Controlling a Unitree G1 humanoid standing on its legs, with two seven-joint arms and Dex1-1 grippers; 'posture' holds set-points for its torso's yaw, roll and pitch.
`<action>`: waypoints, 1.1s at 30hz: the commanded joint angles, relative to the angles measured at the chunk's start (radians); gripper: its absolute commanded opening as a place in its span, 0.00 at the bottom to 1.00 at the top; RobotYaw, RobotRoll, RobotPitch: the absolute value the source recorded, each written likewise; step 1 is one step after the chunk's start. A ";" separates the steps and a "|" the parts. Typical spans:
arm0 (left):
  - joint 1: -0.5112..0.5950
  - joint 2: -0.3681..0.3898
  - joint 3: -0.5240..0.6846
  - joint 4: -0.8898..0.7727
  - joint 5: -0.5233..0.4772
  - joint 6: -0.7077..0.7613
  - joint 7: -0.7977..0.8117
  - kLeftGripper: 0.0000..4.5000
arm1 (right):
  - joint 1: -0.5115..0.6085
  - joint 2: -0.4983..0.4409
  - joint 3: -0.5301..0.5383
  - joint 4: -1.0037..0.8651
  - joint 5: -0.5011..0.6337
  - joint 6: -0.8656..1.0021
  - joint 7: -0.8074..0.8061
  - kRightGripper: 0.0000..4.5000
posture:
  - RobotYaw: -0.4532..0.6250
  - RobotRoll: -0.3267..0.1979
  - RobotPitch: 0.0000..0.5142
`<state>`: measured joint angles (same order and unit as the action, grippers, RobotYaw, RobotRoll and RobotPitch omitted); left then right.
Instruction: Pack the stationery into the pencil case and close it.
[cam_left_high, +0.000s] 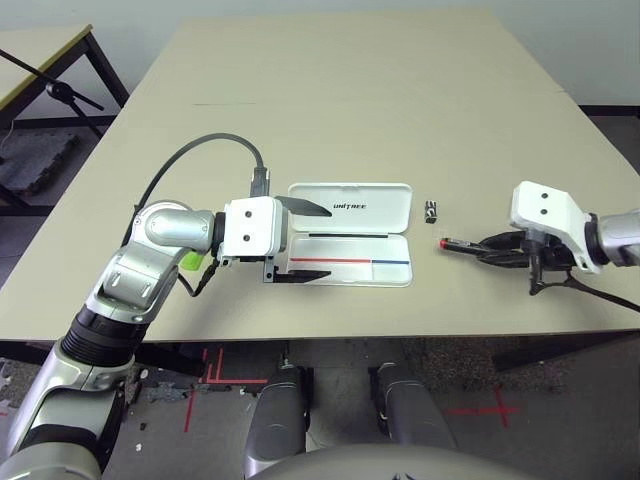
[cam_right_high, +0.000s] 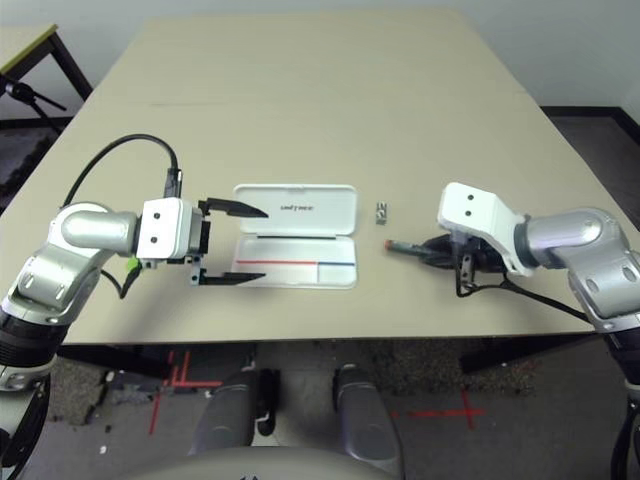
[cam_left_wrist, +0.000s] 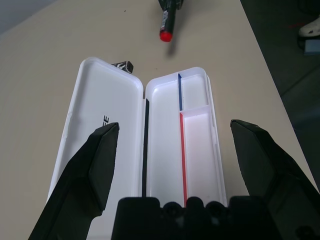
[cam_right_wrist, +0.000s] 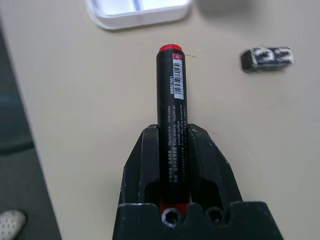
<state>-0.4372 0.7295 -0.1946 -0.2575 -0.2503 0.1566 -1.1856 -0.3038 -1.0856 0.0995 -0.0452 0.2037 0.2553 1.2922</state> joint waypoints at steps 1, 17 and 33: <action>0.015 0.015 -0.003 -0.018 0.012 0.010 0.005 1.00 | -0.014 0.011 0.014 -0.029 0.024 -0.033 0.064 0.12 | 0.43 0.62 0.20; 0.033 0.030 -0.005 -0.075 0.014 0.061 0.030 1.00 | -0.212 0.211 0.156 -0.162 0.002 0.208 0.025 0.12 | 0.47 0.62 0.25; 0.062 0.037 -0.008 -0.078 0.041 0.059 0.061 1.00 | -0.367 0.436 0.295 0.037 -0.159 0.138 -0.104 0.12 | 0.50 0.62 0.23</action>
<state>-0.3867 0.7586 -0.1972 -0.3356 -0.2269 0.2179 -1.1304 -0.6648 -0.6581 0.3775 -0.0272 0.0609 0.4133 1.1935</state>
